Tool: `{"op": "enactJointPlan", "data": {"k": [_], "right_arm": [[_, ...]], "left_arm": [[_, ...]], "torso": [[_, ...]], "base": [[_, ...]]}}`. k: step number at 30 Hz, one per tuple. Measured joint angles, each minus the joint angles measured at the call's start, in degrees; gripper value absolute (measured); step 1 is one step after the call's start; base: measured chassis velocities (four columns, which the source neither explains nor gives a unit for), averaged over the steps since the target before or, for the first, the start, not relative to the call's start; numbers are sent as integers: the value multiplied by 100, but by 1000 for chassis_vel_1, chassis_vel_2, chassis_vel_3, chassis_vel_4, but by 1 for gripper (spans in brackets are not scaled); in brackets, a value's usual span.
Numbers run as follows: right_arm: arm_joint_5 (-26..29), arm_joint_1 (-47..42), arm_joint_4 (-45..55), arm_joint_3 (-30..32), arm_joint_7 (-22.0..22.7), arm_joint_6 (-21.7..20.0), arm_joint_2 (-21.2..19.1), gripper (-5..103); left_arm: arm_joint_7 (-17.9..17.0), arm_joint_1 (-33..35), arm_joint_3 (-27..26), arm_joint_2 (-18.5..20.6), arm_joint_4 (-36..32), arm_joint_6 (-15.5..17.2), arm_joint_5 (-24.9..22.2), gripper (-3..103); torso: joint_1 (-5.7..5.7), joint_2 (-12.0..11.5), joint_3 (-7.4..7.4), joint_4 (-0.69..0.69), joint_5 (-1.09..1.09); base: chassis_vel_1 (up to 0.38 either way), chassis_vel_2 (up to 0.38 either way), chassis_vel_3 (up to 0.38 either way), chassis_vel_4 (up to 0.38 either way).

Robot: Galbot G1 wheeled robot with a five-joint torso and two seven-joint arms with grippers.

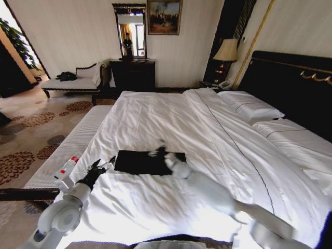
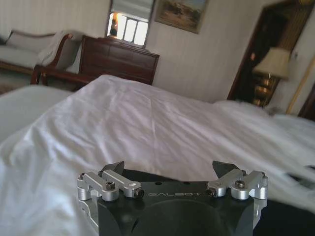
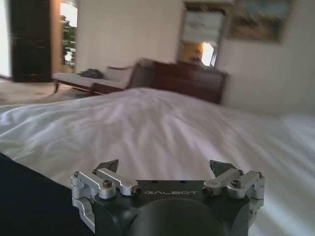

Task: Fold the clothes on the bed.

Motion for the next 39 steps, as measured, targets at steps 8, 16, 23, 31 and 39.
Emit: {"op": "enactJointPlan", "data": {"k": [8, 16, 23, 31, 39], "right_arm": [[2281, -1401, 1099, 1467, 236, -1108, -325, 100], [4411, -2064, 1351, 2858, 385, -2387, -120, 100], [4772, -2045, 1010, 3132, 274, -2696, -30, 100], [4718, -1787, 91, 3089, 37, -2772, 140, 100], [4658, -1609, -367, 3050, -133, -2773, 269, 100]], "left_arm": [[301, 727, -64, -147, -246, -199, 736, 100], [912, 2283, -594, -626, -744, -1089, 1591, 100], [1089, 2671, -674, -861, -818, -1577, 1978, 100], [1089, 2656, -674, -861, -819, -1586, 1975, 100], [1086, 2641, -669, -855, -814, -1571, 1957, 100]], "torso": [[-1, 0, -1, 3, -1], [-1, 0, -1, 5, -2], [-1, 0, -1, 5, -1], [0, 0, 0, 4, -3], [0, 0, 0, 4, -4]], "base": [[0, 0, 0, 0], [0, 0, 0, 0], [0, 0, 0, 0], [0, 0, 0, 0], [0, 0, 0, 0]]}}
